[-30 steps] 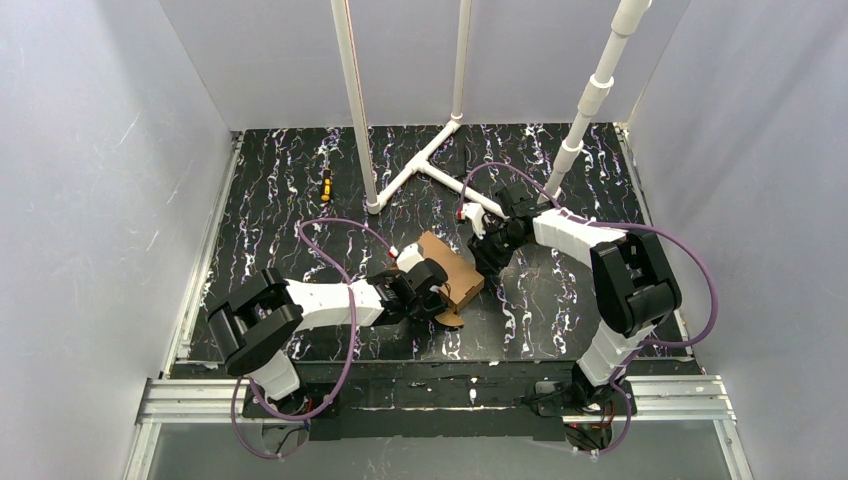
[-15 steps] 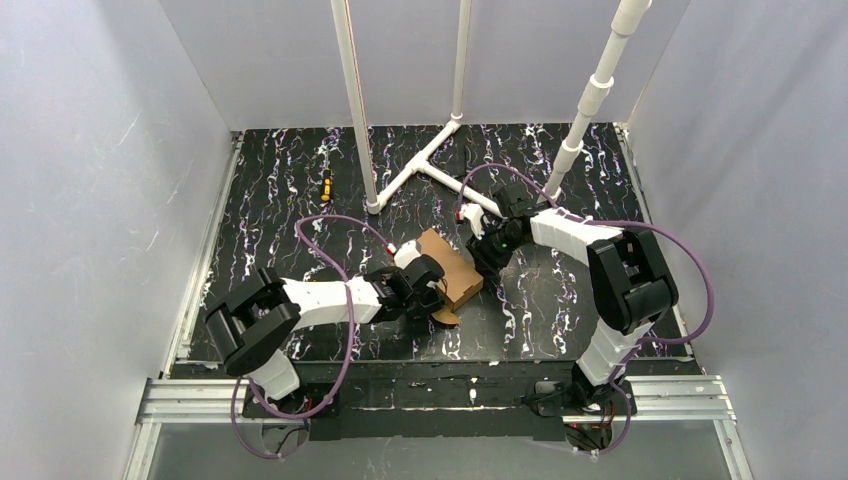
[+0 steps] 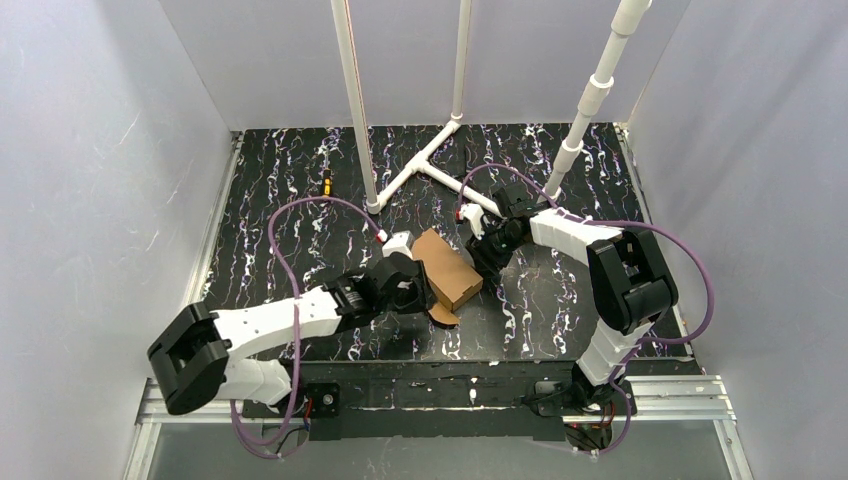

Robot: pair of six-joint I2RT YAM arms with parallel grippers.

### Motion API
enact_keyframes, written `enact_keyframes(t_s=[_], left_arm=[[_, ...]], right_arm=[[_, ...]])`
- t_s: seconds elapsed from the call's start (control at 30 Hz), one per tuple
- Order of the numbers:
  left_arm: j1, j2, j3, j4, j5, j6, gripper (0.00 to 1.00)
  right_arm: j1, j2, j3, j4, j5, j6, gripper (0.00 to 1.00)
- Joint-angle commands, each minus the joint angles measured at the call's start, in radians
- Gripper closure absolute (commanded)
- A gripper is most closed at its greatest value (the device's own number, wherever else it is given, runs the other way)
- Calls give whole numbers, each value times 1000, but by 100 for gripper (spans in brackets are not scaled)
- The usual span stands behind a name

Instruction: Fold the paper box

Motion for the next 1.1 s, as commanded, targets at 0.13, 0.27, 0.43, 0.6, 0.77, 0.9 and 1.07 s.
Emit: enact_keyframes(t_s=[0.13, 0.27, 0.43, 0.6, 0.77, 0.9, 1.07], left_arm=[[8, -196, -136, 5, 51, 286, 52], [19, -272, -182, 20, 55, 304, 49], [44, -337, -263, 79, 58, 242, 45], [111, -385, -323, 132, 96, 134, 39], [207, -401, -345, 146, 130, 56, 40], [274, -394, -369, 210, 139, 1, 41], [356, -300, -389, 300, 169, -93, 44]], right_arm=[[-16, -17, 43, -7, -10, -3, 48], [-28, -21, 44, -12, -6, -11, 48], [-44, -28, 54, -36, 9, -44, 46], [-68, -56, 58, -54, 3, -73, 43], [-86, -86, 60, -82, -43, -115, 42], [-89, -102, 61, -116, -91, -161, 41], [-90, -110, 63, -136, -121, -191, 41]])
